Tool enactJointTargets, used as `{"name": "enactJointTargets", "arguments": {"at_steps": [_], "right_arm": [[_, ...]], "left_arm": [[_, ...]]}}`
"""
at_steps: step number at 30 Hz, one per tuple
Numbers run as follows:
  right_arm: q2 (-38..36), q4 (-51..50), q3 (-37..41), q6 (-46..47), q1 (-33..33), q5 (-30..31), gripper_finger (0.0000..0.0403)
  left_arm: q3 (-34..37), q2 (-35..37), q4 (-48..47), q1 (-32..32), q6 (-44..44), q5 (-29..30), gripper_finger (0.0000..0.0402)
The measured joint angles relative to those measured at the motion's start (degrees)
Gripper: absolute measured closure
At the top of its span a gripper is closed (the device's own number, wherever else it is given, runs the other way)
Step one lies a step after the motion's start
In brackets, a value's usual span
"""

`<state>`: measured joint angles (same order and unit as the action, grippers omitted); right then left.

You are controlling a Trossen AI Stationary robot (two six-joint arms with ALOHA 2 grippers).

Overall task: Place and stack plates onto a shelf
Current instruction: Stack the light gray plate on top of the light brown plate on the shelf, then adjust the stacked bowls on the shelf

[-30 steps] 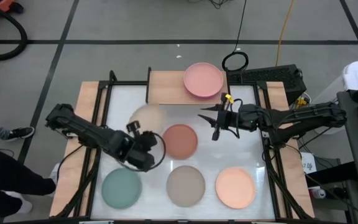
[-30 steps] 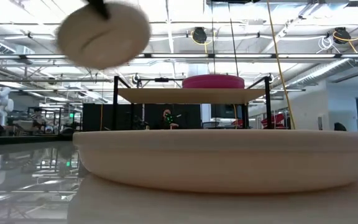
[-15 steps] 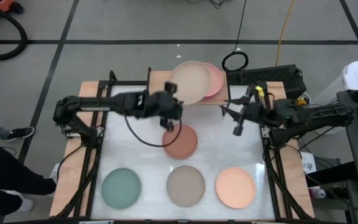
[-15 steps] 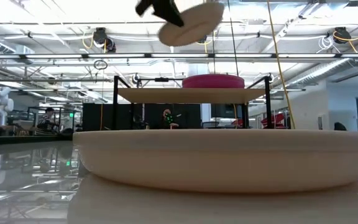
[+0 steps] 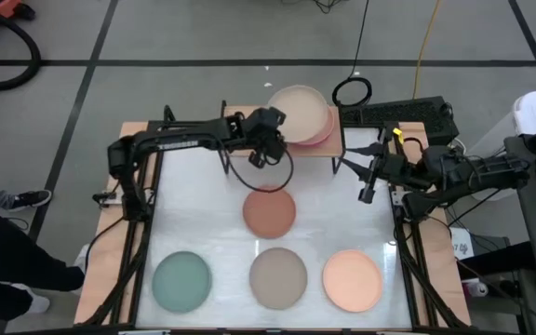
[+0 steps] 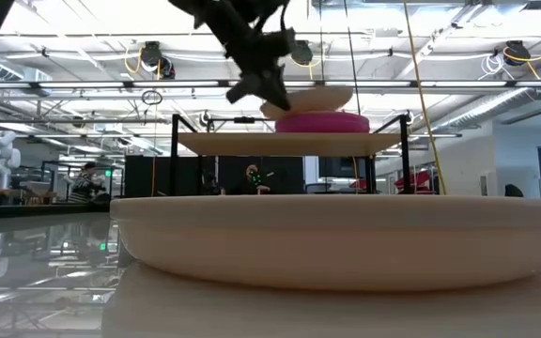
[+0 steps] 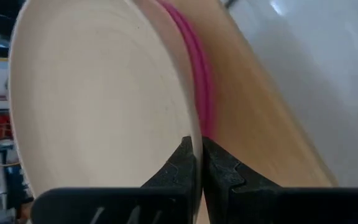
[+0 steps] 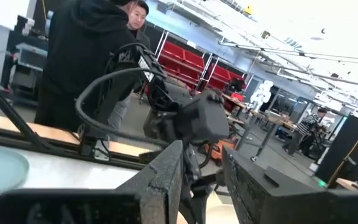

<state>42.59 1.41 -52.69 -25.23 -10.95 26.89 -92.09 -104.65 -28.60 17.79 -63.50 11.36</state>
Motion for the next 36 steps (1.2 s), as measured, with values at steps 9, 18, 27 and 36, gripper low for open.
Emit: {"name": "enactJointTargets", "arguments": {"at_steps": [9,18,27,36], "right_arm": [[0.8,0.1,0.0,-4.1,0.1,0.1,0.0305],[1.2,-0.3,0.0,-1.1,1.9,0.3,0.0305],[1.2,-3.5,0.0,3.1,3.8,0.3,0.0305],[1.5,-6.2,0.0,8.9,4.6,0.1,0.0305]], "left_arm": [[0.0,-0.5,5.2,0.4,2.2,0.4,0.0347],[0.0,-0.3,6.6,-0.4,4.4,0.5,0.0257],[0.0,4.4,8.6,-3.5,10.4,3.6,0.0169],[0.0,19.8,1.0,-5.0,27.2,-0.8,0.0165]]}}
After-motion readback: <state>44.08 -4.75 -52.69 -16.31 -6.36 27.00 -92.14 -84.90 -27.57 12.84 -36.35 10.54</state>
